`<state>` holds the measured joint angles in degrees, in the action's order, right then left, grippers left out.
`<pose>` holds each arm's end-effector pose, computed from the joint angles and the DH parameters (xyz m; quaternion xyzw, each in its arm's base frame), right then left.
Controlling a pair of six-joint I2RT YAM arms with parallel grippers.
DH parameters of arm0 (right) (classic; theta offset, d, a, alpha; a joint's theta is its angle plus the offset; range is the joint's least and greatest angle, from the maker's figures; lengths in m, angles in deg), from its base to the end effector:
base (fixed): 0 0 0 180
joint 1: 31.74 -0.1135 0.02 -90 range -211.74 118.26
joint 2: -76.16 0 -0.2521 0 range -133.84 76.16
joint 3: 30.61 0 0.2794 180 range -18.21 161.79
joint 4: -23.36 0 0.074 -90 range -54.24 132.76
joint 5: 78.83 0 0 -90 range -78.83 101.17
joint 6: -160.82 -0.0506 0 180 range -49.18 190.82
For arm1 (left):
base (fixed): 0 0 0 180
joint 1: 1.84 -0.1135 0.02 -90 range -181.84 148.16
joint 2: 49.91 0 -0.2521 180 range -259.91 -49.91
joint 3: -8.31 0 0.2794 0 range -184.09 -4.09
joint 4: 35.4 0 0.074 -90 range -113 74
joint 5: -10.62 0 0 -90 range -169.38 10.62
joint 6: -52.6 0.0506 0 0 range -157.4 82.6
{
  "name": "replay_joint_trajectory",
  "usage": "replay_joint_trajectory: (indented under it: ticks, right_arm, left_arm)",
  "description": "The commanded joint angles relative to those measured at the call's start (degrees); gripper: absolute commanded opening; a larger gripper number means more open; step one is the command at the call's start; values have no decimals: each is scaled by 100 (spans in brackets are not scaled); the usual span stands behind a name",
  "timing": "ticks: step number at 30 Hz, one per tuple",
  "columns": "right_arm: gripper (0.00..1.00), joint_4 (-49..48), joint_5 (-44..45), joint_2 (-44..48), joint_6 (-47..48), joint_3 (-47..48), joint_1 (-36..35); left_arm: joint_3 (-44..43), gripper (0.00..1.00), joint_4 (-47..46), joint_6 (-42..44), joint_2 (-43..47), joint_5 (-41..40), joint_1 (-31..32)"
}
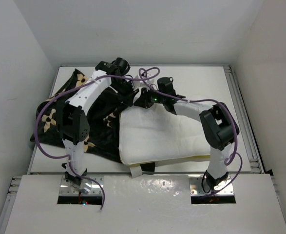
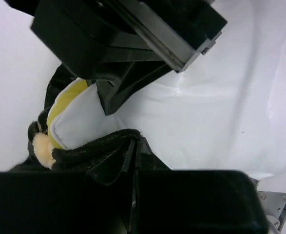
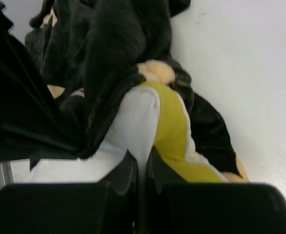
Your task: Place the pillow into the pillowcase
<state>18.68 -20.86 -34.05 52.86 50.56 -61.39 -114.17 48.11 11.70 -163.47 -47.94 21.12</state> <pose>0.3846 0.2498 0.1662 -0.2310 0.7883 0.4224 0.3831 0.3837 -0.1912 0.2749 0.5905 0.7501 -0.2323 0.1864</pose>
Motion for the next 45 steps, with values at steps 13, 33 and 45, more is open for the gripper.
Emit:
replay_joint_trajectory:
  ticks: [13, 33, 45]
  right_arm:
    - [78, -3023, -1031, 553, -1694, -1252, 530]
    - [98, 3211, -102, -43, 3193, 962, 496]
    - [17, 1920, 136, -45, 2174, -82, 12]
  left_arm:
    - [101, 0, -528, -630, 273, 468, -624]
    - [1234, 0, -1573, -1904, 212, -2194, -1478]
    - [1551, 54, -1908, -1984, -343, -1484, -1514]
